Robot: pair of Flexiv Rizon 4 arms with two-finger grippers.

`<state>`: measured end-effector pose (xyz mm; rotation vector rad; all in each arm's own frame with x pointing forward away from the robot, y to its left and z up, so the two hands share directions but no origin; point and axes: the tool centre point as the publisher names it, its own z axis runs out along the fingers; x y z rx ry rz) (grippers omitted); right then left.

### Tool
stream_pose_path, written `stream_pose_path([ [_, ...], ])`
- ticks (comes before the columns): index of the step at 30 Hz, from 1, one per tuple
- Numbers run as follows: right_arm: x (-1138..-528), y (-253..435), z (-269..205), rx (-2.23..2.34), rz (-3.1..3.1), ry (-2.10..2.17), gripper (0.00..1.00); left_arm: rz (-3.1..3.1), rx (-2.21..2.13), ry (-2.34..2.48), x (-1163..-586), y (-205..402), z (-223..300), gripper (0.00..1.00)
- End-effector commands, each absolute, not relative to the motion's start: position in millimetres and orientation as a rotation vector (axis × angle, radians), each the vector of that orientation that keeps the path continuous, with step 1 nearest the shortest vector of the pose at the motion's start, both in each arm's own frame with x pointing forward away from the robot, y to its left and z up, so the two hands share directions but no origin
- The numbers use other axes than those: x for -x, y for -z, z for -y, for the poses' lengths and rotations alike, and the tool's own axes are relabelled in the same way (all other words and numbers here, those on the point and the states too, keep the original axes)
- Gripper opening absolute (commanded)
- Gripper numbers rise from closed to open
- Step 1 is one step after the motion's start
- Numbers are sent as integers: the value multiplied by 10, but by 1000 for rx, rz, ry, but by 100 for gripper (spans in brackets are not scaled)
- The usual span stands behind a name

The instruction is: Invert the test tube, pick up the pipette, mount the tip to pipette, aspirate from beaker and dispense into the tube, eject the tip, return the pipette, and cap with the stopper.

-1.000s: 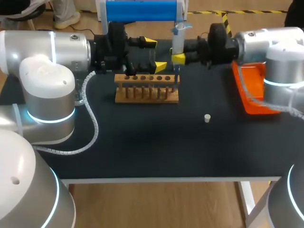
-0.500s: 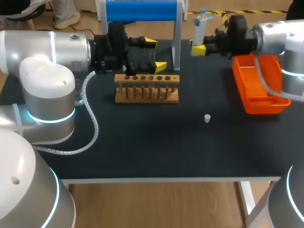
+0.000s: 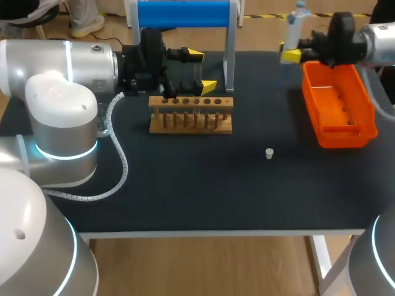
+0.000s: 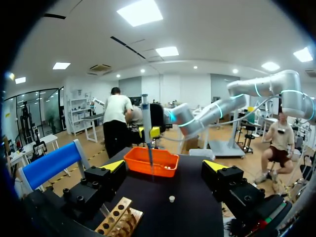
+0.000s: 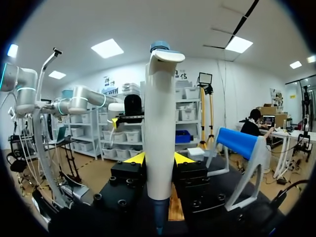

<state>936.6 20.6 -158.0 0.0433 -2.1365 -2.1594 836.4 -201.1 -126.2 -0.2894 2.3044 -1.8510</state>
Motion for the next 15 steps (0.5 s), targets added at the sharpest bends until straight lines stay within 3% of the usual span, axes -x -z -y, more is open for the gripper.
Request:
stream_pose_path([
  [1, -9294, 1541, 113, -12, 2149, 2171, 0, -2307, 288, 1851, -8364, 1258, 1999, 100],
  [15, -9252, 1483, 660, 70, 2217, 2151, 0, -2307, 288, 1851, -8364, 1258, 1999, 100],
])
